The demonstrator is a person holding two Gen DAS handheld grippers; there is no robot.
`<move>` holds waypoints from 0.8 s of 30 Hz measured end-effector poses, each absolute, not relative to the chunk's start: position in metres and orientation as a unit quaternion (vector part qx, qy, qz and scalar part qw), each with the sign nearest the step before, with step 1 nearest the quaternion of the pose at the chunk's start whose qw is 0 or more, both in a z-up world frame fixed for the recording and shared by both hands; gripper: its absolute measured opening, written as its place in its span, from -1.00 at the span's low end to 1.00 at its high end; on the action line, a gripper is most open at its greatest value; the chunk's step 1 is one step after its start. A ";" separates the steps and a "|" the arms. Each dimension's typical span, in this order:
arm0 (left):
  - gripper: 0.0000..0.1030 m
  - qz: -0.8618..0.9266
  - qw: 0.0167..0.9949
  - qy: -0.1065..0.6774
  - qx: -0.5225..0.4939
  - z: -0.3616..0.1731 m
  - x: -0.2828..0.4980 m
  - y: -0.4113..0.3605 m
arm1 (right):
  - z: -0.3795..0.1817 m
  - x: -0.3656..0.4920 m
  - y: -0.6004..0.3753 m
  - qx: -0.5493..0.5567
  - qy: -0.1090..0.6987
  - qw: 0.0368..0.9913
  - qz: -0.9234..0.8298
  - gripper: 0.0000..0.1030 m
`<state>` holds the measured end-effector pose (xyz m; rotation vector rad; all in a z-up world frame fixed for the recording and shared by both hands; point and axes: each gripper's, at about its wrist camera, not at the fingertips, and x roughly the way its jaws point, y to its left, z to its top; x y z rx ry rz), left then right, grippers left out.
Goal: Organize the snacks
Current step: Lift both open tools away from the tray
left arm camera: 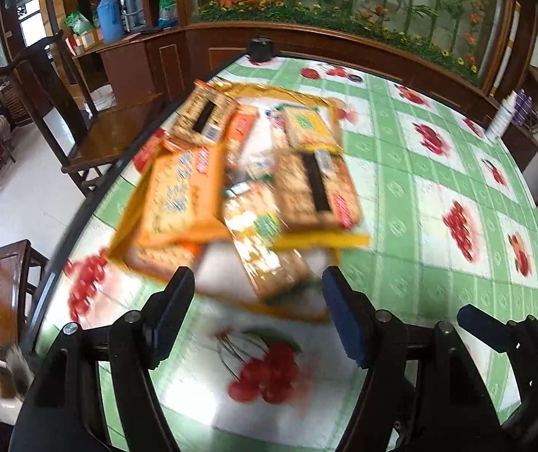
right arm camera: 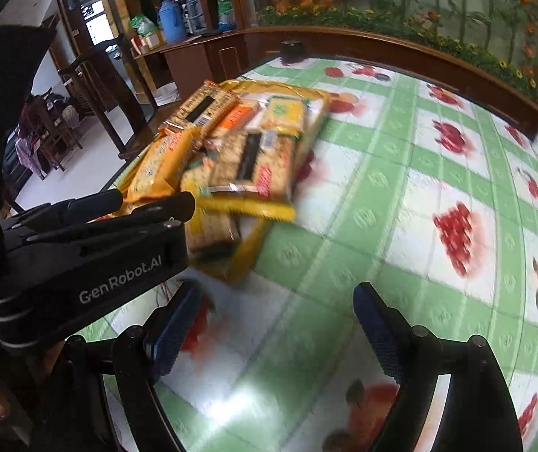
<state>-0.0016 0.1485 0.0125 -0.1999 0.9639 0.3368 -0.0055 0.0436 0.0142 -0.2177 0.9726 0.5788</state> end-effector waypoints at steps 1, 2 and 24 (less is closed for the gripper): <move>0.36 0.156 0.868 0.461 -0.094 0.012 -0.004 0.143 | 0.013 -0.008 0.037 -0.097 0.464 0.837 0.273 0.65; 0.36 0.150 0.869 0.462 -0.090 0.010 -0.007 0.135 | 0.011 -0.011 0.029 -0.091 0.468 0.836 0.271 0.65; 0.36 0.074 0.869 0.487 -0.053 -0.001 -0.008 0.031 | -0.002 -0.041 -0.079 -0.056 0.487 0.842 0.227 0.66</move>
